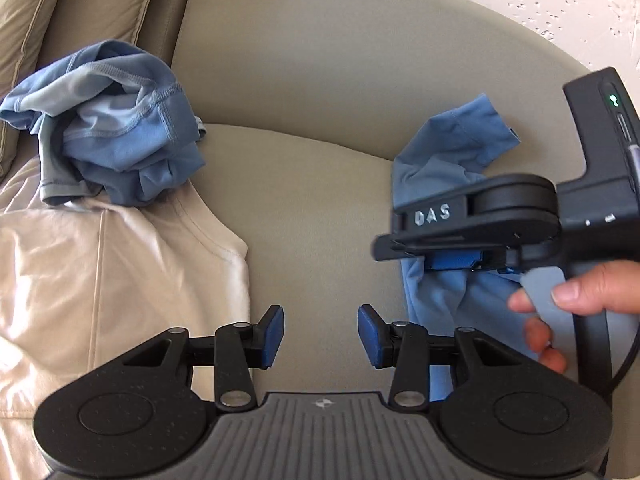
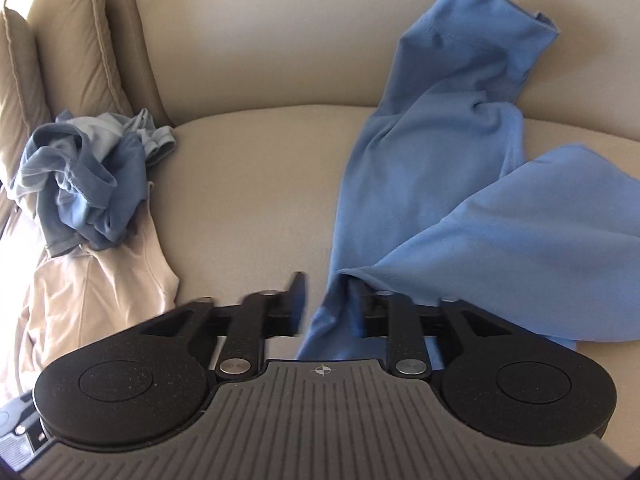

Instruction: Fold clothes

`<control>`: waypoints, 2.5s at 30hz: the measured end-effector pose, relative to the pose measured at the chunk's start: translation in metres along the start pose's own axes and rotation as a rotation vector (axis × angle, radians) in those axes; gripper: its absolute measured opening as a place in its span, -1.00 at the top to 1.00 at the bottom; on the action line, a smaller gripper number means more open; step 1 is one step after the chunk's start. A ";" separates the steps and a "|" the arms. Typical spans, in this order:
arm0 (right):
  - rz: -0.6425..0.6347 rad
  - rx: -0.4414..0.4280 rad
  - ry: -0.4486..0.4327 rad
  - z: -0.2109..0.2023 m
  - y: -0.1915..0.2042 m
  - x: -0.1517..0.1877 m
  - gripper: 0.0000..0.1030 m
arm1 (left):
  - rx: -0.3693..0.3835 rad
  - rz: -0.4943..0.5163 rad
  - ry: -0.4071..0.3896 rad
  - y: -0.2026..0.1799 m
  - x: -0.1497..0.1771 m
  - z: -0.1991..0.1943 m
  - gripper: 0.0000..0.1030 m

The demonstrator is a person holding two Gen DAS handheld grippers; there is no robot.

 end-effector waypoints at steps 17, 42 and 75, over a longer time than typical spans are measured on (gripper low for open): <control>-0.302 0.017 0.144 -0.129 -0.021 0.143 0.81 | -0.075 0.258 0.102 -0.030 0.054 0.020 0.84; -0.019 0.058 0.102 -0.221 -0.040 0.238 0.52 | 0.136 0.369 0.147 -0.063 0.104 -0.074 0.78; 0.736 0.002 -0.386 -0.136 -0.239 0.123 0.83 | 0.271 0.191 0.005 -0.152 0.018 0.049 0.75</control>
Point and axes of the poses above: each gripper's, at about its wrist camera, not at the fingertips, and z roughly the way its jaws point, y to its left, x to its underside, the point moved 6 cm from there along z, roughly the way its jaws point, and after that the axes turned 14 degrees about -z, right-handed, at the moved point
